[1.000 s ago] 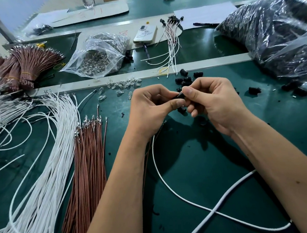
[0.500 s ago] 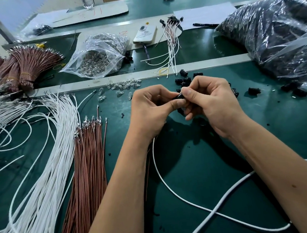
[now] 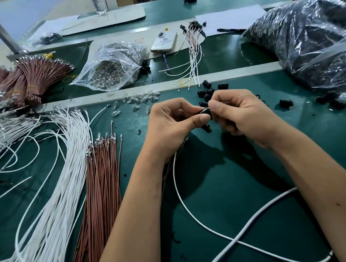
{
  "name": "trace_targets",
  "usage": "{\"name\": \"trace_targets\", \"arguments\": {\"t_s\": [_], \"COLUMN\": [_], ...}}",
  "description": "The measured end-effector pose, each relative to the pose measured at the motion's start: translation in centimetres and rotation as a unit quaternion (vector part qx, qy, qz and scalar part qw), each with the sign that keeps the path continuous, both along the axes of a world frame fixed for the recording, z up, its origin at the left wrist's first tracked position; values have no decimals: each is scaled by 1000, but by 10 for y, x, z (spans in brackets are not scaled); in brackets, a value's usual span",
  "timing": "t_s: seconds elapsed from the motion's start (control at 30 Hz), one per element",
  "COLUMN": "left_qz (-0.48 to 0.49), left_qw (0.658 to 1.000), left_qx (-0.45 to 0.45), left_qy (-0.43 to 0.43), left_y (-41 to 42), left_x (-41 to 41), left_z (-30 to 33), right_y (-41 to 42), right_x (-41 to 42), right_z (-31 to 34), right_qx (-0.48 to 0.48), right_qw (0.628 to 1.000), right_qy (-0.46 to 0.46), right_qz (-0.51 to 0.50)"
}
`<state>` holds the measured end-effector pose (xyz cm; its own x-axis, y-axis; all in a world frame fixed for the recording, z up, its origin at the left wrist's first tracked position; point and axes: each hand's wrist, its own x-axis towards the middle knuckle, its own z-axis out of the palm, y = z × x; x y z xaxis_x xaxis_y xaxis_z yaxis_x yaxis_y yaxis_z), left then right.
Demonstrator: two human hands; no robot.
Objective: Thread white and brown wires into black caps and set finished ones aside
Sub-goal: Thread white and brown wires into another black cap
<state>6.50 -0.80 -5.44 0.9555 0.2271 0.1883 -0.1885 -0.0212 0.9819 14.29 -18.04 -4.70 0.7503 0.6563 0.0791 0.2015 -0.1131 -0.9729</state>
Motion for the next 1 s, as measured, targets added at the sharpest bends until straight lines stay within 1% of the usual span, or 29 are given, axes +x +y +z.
{"name": "trace_targets", "arguments": {"t_s": [0.07, 0.13, 0.3, 0.43, 0.67, 0.77, 0.87, 0.93, 1.0], "left_qz": [-8, -10, -1, 4, -2, -8, -4, 10, 20], "left_qw": [1000, 1000, 1000, 999, 999, 998, 995, 995, 994], "left_qx": [-2, -2, -16, -22, -36, -62, -95, -101, -103], "left_qy": [1, 1, -15, -25, -26, -25, -24, -21, -19], "left_y": [0, -1, -4, -3, -1, -4, -9, -8, -7], "left_x": [-1, -2, -3, -2, -3, -2, -3, -3, -3], "left_z": [1, 1, 1, 0, 0, 2, 3, 4, 5], "right_y": [-3, -5, -2, 1, 2, 4, 3, 1, 2], "right_x": [1, 2, -1, -1, -4, -6, -5, -3, -3], "right_z": [2, 2, 2, 2, 2, 1, 2, 3, 3], "right_qx": [-13, -16, 18, 7, 10, 67, 149, 183, 186], "right_qw": [999, 998, 999, 999, 999, 997, 986, 980, 981], "right_qy": [17, 24, 12, -24, -28, 26, 80, 66, 11], "right_qz": [37, 52, 49, 41, 35, 41, 9, -28, -50]}}
